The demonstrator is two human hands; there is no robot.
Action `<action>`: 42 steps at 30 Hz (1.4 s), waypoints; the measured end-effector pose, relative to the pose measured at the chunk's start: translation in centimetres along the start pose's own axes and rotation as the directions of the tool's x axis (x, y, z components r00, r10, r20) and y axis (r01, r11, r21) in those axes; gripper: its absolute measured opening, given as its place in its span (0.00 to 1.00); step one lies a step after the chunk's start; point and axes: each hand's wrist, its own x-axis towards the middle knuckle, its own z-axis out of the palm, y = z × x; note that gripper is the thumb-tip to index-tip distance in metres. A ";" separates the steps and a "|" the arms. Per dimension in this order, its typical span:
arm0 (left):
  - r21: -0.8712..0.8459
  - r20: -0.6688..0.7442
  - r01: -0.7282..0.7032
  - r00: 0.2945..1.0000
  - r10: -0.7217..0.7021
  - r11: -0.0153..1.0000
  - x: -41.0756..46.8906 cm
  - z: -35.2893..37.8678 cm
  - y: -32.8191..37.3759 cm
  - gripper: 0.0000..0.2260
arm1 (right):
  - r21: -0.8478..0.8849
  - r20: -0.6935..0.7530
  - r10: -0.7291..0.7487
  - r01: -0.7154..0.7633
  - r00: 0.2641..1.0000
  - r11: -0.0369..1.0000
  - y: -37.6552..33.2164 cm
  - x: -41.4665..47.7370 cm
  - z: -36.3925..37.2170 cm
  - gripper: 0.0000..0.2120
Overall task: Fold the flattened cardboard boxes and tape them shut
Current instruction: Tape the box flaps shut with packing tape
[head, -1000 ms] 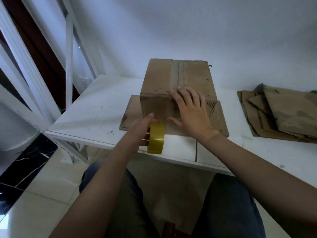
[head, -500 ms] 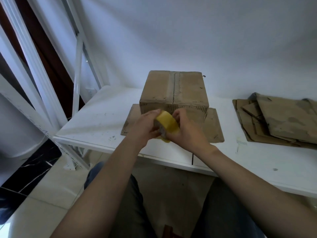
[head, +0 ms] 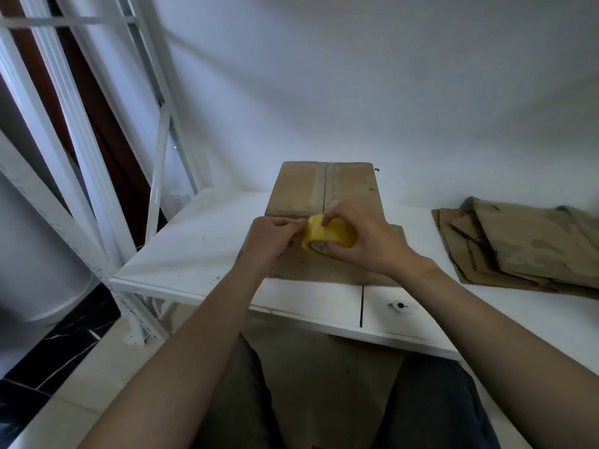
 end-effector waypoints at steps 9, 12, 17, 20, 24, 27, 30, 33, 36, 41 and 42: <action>-0.025 -0.089 -0.101 0.991 0.098 0.995 0.5 -0.3 1.0 0.08 | -0.060 0.079 -0.080 0.085 0.994 0.995 0.6 0.5 -2.4 0.21; -0.097 -0.145 -0.131 0.983 0.116 0.987 0.6 -1.2 1.3 0.11 | -0.157 0.123 -0.039 0.058 0.992 0.986 1.5 0.6 -3.4 0.20; -0.111 -0.166 -0.179 0.973 0.159 0.978 0.6 -1.6 1.2 0.09 | -0.209 0.167 -0.002 0.037 0.986 0.977 2.3 0.2 -4.7 0.24; -0.158 -0.182 -0.171 0.973 0.141 0.973 0.8 -1.7 1.2 0.08 | -0.186 0.138 -0.008 0.034 0.990 0.982 2.2 0.0 -5.1 0.28; -0.183 -0.183 -0.164 0.975 0.130 0.969 0.8 -1.9 1.2 0.03 | -0.113 0.043 -0.019 0.023 0.999 0.993 2.1 -0.5 -5.6 0.27; -0.179 -0.224 -0.191 0.963 0.149 0.965 1.0 -2.4 1.3 0.05 | -0.167 0.051 -0.045 0.053 0.998 0.985 2.7 -0.9 -5.4 0.20; -0.207 -0.264 -0.168 0.958 0.111 0.964 1.6 -3.5 0.8 0.04 | -0.198 0.046 0.007 0.002 0.999 0.980 3.8 -1.4 -6.3 0.20; -0.232 -0.297 -0.144 0.952 0.071 0.962 2.5 -4.9 -0.1 0.08 | -0.247 0.070 0.035 -0.016 0.997 0.969 5.3 -2.3 -7.6 0.26; -0.271 -0.355 -0.132 0.935 0.028 0.954 3.3 -6.3 -1.1 0.09 | -0.296 0.064 0.077 -0.055 0.995 0.954 7.1 -3.5 -8.8 0.26; -0.212 -0.356 -0.140 0.933 0.057 0.967 3.8 -5.6 -2.6 0.07 | -0.293 -0.001 0.053 -0.051 0.999 0.955 9.6 -5.2 -9.6 0.26; -0.213 -0.360 -0.140 0.931 0.056 0.967 3.9 -5.3 -2.6 0.07 | -0.295 -0.017 0.028 -0.031 0.999 0.955 9.9 -5.4 -9.5 0.25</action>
